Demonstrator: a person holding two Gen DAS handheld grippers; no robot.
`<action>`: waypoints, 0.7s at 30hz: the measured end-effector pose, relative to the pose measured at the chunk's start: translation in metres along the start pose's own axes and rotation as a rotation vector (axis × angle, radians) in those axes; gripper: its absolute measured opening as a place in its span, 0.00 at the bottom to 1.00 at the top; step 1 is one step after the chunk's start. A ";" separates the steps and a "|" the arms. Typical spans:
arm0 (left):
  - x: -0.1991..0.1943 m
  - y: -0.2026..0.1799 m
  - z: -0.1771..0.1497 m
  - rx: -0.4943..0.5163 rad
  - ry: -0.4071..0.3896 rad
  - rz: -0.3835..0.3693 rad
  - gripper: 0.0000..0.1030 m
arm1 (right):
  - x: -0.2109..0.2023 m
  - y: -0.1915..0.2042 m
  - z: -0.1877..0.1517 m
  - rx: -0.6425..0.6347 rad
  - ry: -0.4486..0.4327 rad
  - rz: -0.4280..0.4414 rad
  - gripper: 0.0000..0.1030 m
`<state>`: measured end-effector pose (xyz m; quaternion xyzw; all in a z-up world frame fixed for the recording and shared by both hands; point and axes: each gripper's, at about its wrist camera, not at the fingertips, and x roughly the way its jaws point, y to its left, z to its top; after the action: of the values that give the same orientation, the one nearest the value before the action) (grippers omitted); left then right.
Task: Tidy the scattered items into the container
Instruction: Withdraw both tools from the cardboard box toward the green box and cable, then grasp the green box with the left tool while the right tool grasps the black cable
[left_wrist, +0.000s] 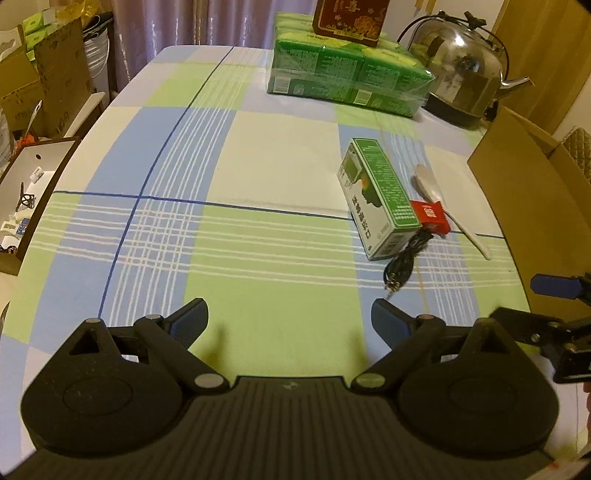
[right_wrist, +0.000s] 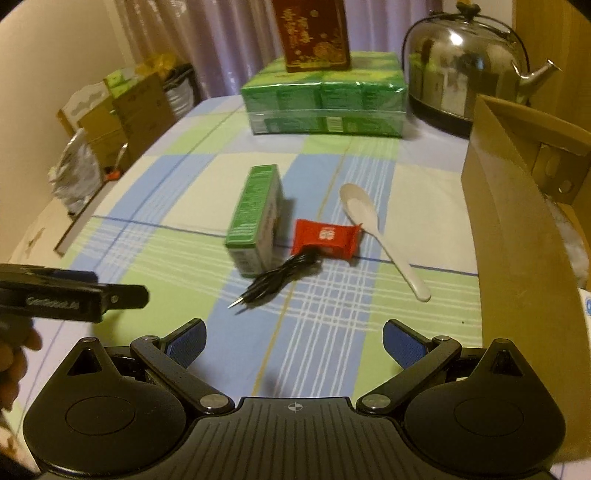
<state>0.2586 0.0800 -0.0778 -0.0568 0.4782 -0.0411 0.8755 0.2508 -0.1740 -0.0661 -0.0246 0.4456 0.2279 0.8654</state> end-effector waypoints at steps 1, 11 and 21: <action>0.003 -0.001 0.002 0.005 -0.002 0.004 0.90 | 0.004 -0.001 0.001 0.003 -0.004 -0.011 0.96; 0.027 -0.011 0.003 0.095 0.018 0.035 0.90 | 0.035 -0.013 0.006 0.049 -0.017 -0.058 0.96; 0.037 -0.028 0.028 0.101 -0.031 -0.061 0.86 | 0.052 -0.021 0.006 -0.008 0.058 -0.082 0.94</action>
<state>0.3014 0.0489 -0.0899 -0.0278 0.4601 -0.0910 0.8828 0.2901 -0.1714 -0.1061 -0.0532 0.4682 0.1931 0.8606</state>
